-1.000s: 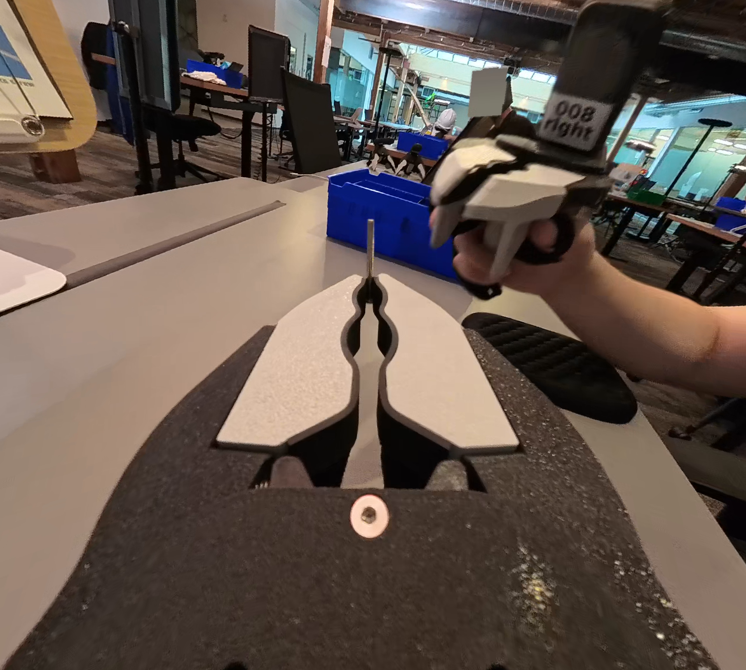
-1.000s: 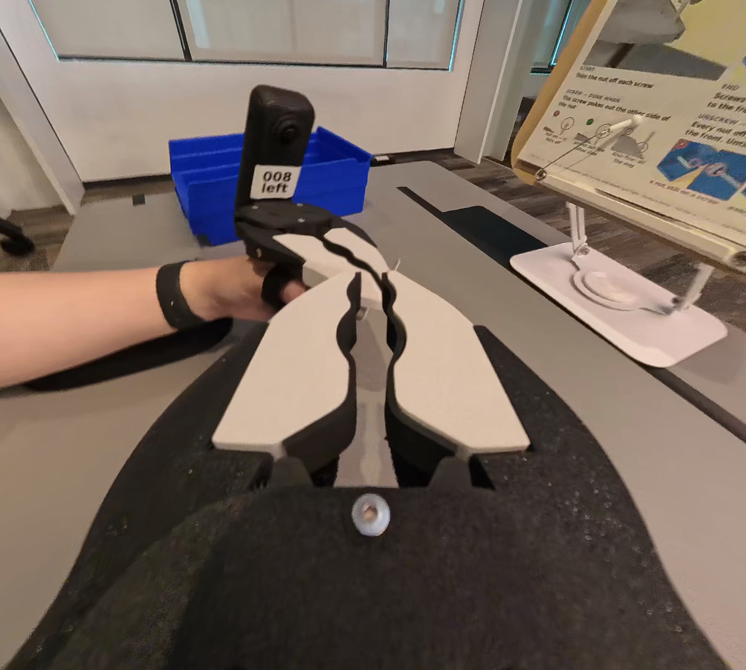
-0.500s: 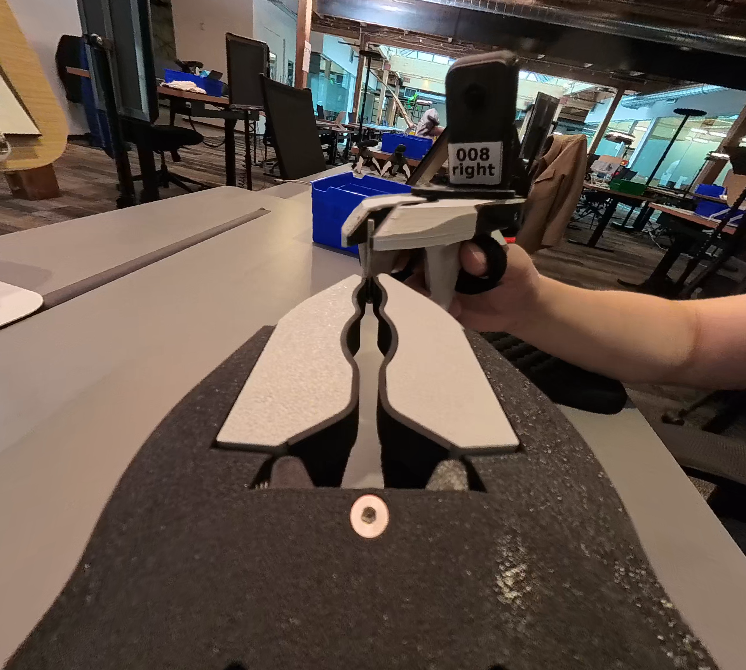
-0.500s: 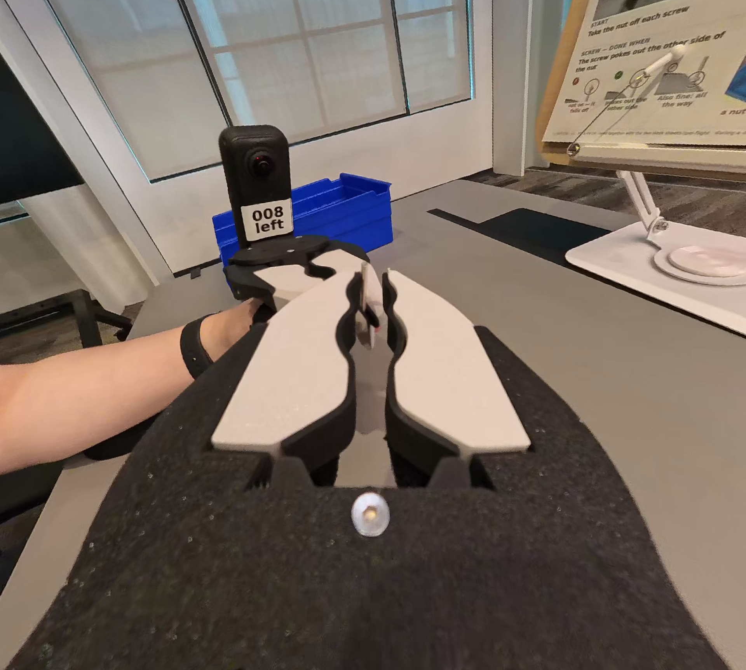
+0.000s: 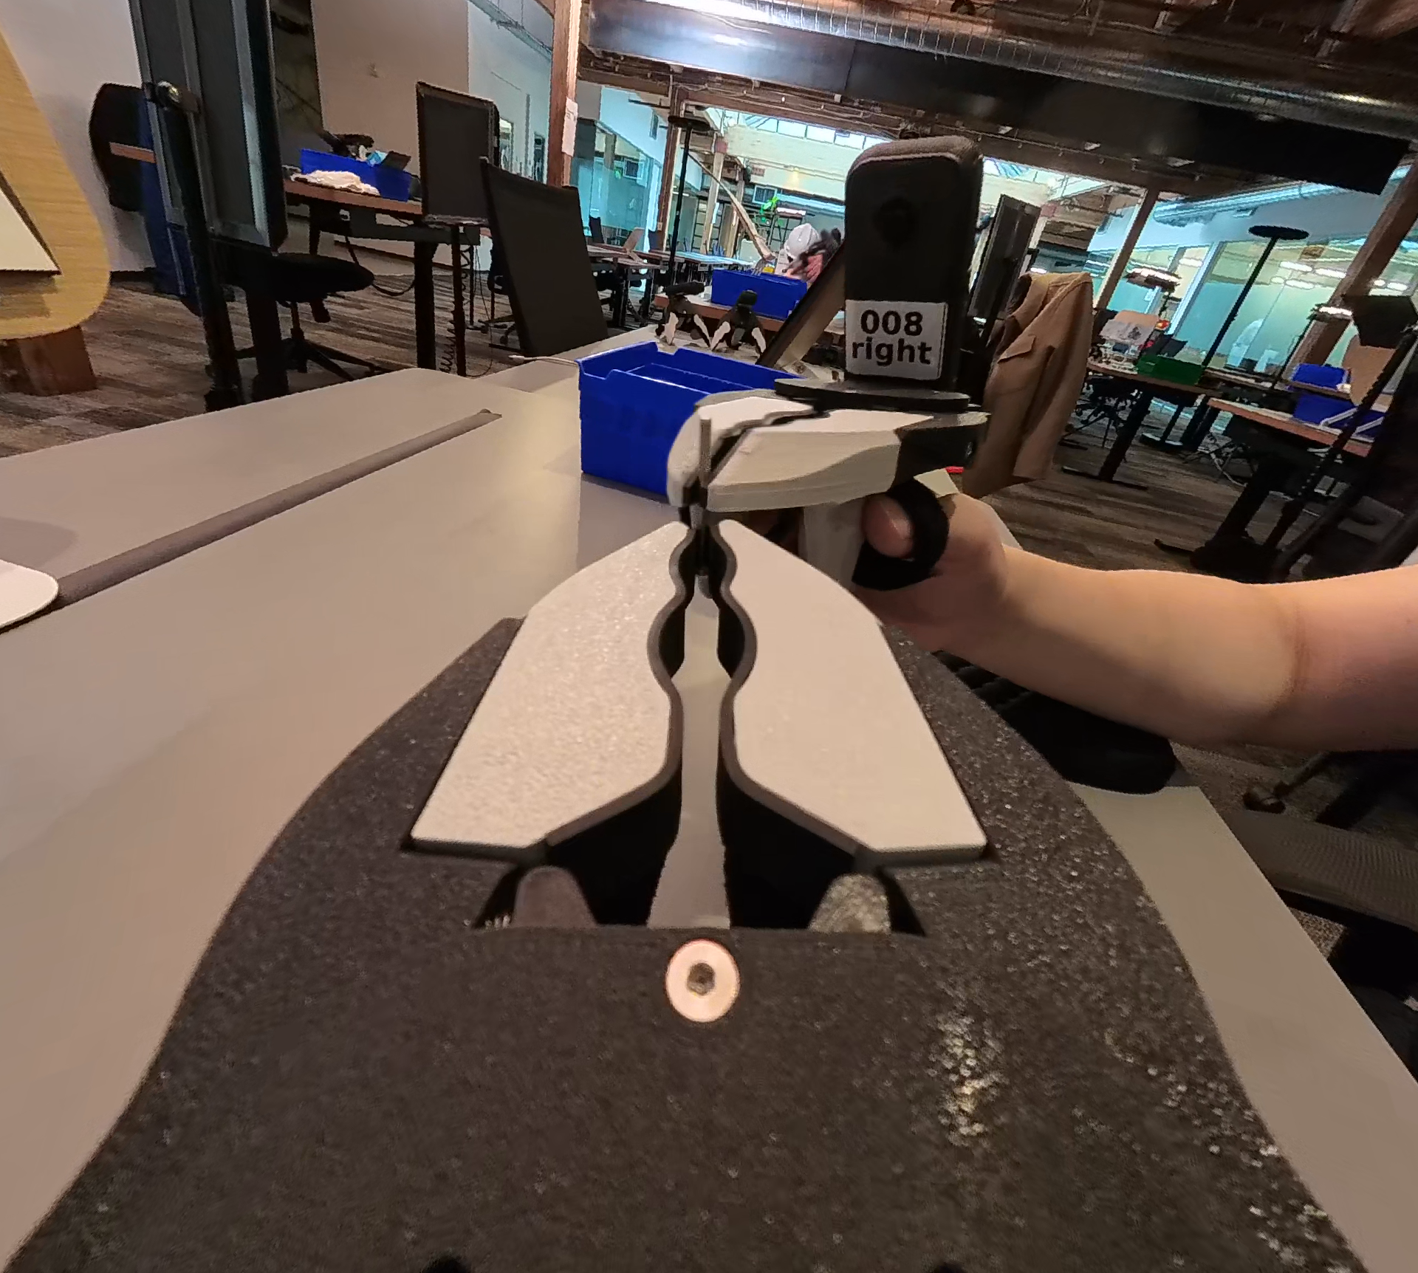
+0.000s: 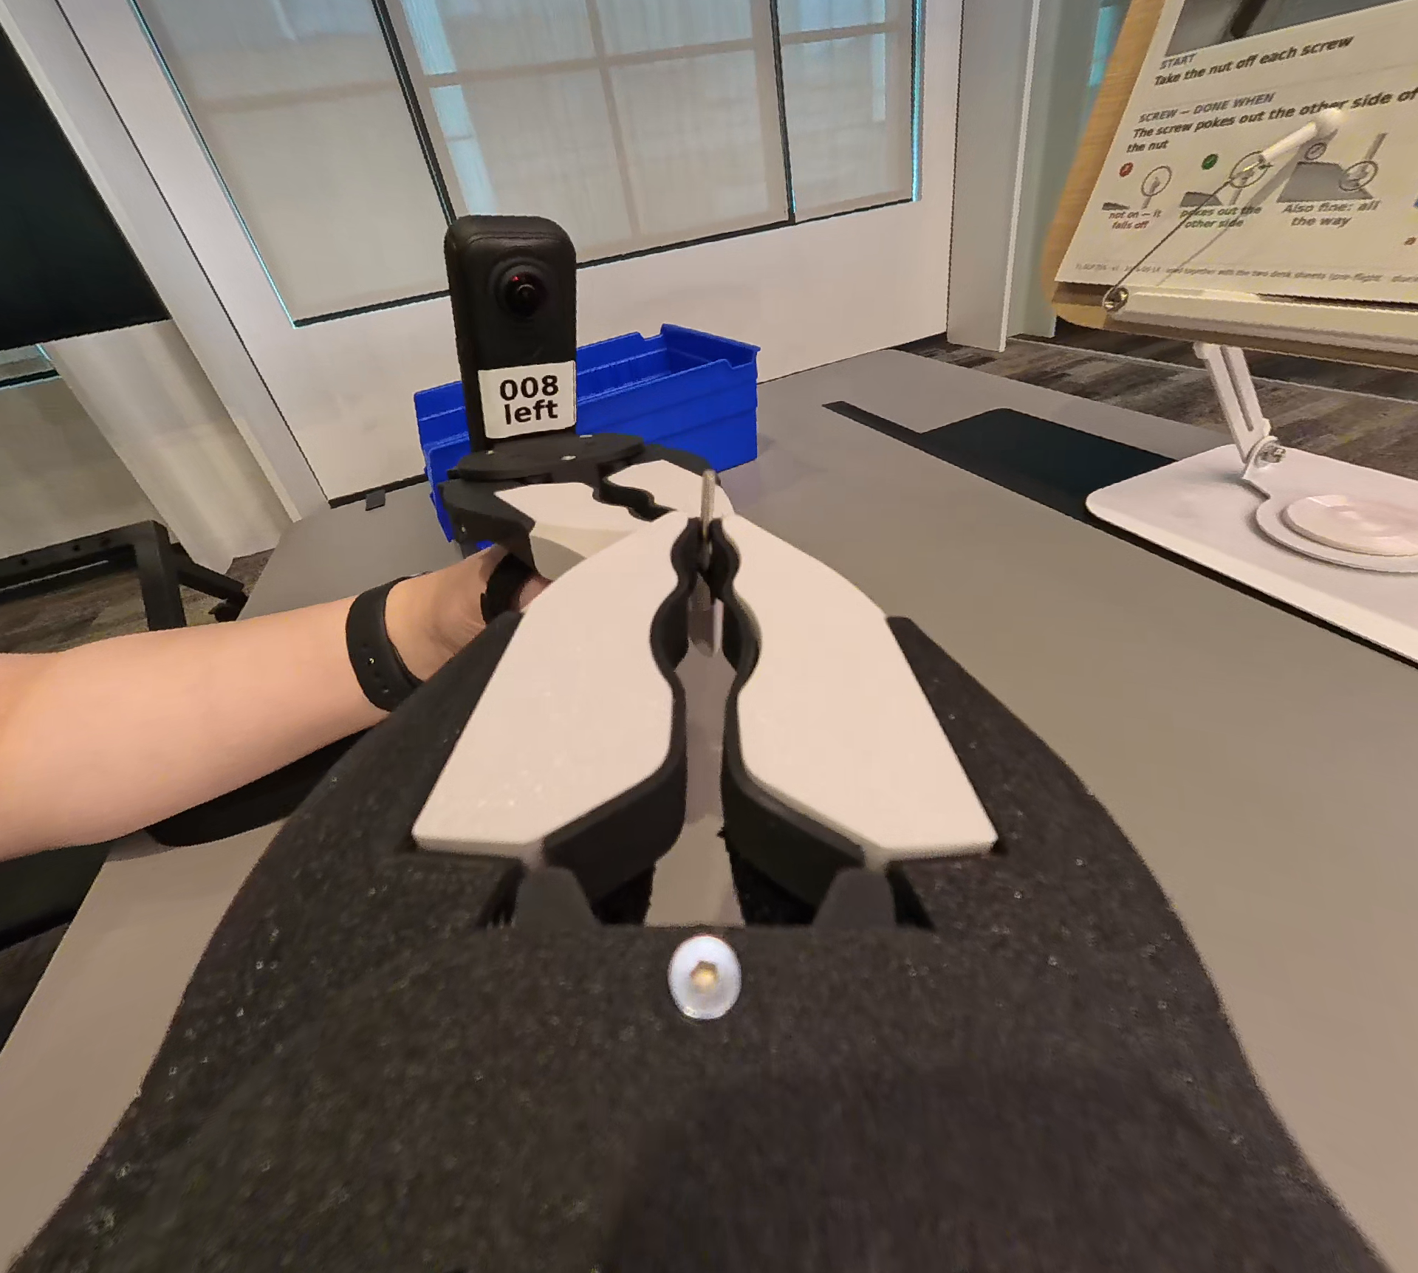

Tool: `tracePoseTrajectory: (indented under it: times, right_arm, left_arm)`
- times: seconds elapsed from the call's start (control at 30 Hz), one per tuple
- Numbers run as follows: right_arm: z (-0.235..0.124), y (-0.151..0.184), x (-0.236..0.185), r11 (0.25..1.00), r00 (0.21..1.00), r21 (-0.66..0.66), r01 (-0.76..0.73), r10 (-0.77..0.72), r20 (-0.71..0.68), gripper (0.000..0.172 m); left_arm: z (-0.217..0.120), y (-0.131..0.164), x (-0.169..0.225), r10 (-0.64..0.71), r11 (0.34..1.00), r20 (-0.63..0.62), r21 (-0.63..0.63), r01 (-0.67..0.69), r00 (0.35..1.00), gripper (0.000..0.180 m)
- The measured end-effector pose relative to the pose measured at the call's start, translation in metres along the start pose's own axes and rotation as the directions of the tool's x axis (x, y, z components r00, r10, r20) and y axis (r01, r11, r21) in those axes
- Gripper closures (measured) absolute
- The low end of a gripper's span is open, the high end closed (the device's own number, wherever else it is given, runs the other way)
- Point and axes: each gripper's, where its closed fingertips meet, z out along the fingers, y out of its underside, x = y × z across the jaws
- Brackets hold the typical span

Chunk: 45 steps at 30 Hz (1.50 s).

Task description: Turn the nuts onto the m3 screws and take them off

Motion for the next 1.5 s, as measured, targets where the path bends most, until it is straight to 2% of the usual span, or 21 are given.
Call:
tracePoseTrajectory:
  times: [0.2,0.43,0.5,0.57,0.63,0.7,0.8,0.87,0.97,1.07,1.13,1.2,1.33,1.5]
  right_arm:
    - [-0.001,-0.001,0.001,0.997,0.998,0.037,-0.06,0.059,0.029,0.17]
    - [-0.023,-0.019,0.015,0.991,0.996,0.101,-0.085,0.087,-0.015,0.17]
    - [-0.043,-0.045,0.016,0.992,0.997,0.123,-0.034,0.042,-0.063,0.17]
    - [-0.077,-0.088,0.019,0.99,0.982,0.102,0.102,-0.084,-0.168,0.169]
    - [-0.121,-0.13,0.036,0.976,0.926,-0.014,0.216,-0.209,-0.314,0.169]
    - [-0.164,-0.148,0.06,0.957,0.896,-0.214,0.194,-0.261,-0.359,0.169]
    - [-0.241,-0.131,0.134,0.851,0.804,-0.526,-0.004,-0.31,-0.508,0.169]
    - [-0.295,-0.102,0.176,0.715,0.748,-0.679,-0.167,-0.356,-0.559,0.169]
    - [-0.354,-0.05,0.216,0.49,0.743,-0.803,-0.339,-0.385,-0.548,0.169]
    - [-0.395,-0.001,0.247,0.258,0.771,-0.878,-0.404,-0.42,-0.478,0.169]
    - [-0.415,0.023,0.265,0.137,0.788,-0.889,-0.437,-0.42,-0.451,0.169]
    - [-0.422,0.039,0.28,0.08,0.812,-0.9,-0.429,-0.402,-0.423,0.169]
    - [-0.425,0.062,0.302,0.068,0.845,-0.912,-0.404,-0.354,-0.4,0.169]
    - [-0.43,0.089,0.3,0.074,0.884,-0.904,-0.42,-0.193,-0.426,0.169]
  left_arm:
    - [0.001,-0.001,0.001,-0.007,1.0,-0.006,0.013,0.007,1.0,0.177]
    - [0.001,-0.001,0.0,-0.018,1.0,0.0,0.017,0.018,1.0,0.146]
    - [-0.001,-0.004,-0.001,-0.016,0.999,0.008,0.03,0.016,1.0,0.147]
    - [-0.003,-0.005,-0.002,-0.022,0.999,0.013,0.037,0.021,1.0,0.149]
    - [-0.003,-0.004,-0.005,-0.035,0.999,0.02,0.03,0.034,0.999,0.152]
    - [0.0,0.002,-0.006,-0.048,0.999,0.022,0.004,0.048,0.999,0.152]
    - [0.004,0.013,-0.006,-0.051,0.997,0.023,-0.057,0.053,0.998,0.153]
    - [0.007,0.018,-0.006,-0.044,0.995,0.028,-0.083,0.047,0.999,0.153]
    - [0.008,0.021,-0.006,-0.029,0.994,0.039,-0.102,0.033,0.999,0.154]
    - [0.01,0.025,-0.004,-0.032,0.992,0.022,-0.121,0.035,0.999,0.155]
    - [0.01,0.028,-0.004,-0.023,0.99,0.025,-0.139,0.026,0.999,0.155]
    - [0.009,0.03,-0.007,-0.004,0.988,0.041,-0.155,0.01,0.999,0.155]
    - [0.005,0.028,-0.018,-0.002,0.989,0.086,-0.148,0.015,0.996,0.155]
    - [0.003,0.023,-0.021,-0.014,0.992,0.096,-0.12,0.025,0.995,0.155]
